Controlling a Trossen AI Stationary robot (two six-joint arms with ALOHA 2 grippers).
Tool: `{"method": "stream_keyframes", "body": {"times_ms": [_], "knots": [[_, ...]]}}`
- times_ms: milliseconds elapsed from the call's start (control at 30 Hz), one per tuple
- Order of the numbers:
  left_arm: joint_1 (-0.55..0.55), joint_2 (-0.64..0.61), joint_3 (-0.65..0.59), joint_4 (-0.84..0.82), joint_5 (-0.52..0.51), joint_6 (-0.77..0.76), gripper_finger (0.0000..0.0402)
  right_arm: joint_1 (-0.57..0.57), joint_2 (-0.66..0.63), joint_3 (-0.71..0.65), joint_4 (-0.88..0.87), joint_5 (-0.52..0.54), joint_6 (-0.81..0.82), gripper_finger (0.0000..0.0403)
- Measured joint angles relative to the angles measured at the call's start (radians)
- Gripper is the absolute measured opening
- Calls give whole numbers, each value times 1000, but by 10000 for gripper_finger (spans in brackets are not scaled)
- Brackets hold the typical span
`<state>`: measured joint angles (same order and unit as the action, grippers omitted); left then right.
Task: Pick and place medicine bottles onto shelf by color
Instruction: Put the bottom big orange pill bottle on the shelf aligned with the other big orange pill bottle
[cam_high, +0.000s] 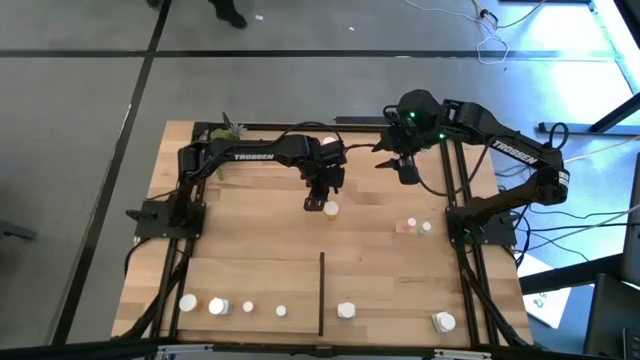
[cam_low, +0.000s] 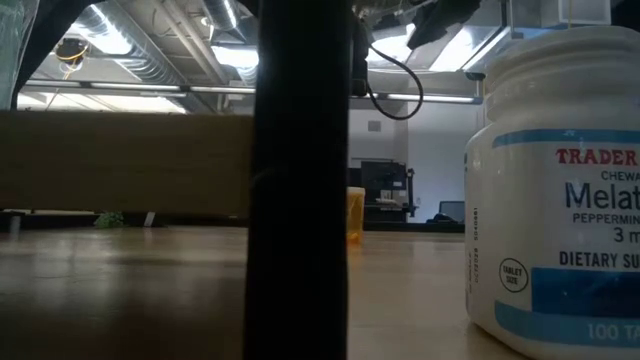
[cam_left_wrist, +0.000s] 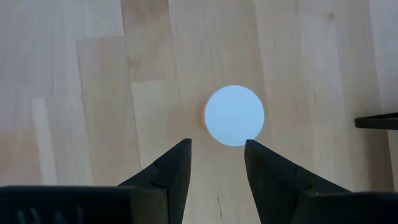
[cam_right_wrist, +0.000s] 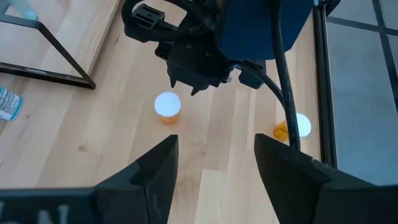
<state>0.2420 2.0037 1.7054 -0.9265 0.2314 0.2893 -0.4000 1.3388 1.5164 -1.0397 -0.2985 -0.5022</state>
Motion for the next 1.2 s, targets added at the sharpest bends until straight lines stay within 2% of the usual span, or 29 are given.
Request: {"method": "stream_keyframes", "body": {"times_ms": [200, 333, 667, 800, 933, 1200], "knots": [[-3, 0, 0, -5, -24, -51, 143, 0, 0, 0, 0, 0, 0, 213], [-3, 0, 0, 5, -18, -52, 161, 0, 0, 0, 0, 0, 0, 213], [-8, 0, 0, 30, 17, -73, 285, 0, 0, 0, 1, -1, 0, 213], [-20, 18, -13, 54, 19, -76, 318, 0, 0, 0, 2, -1, 0, 213], [-23, 31, -30, 108, 20, -77, 329, 0, 0, 0, 3, -1, 0, 213], [-42, 83, -36, 114, 21, -97, 330, 0, 1, 0, 3, -1, 0, 213]]}}
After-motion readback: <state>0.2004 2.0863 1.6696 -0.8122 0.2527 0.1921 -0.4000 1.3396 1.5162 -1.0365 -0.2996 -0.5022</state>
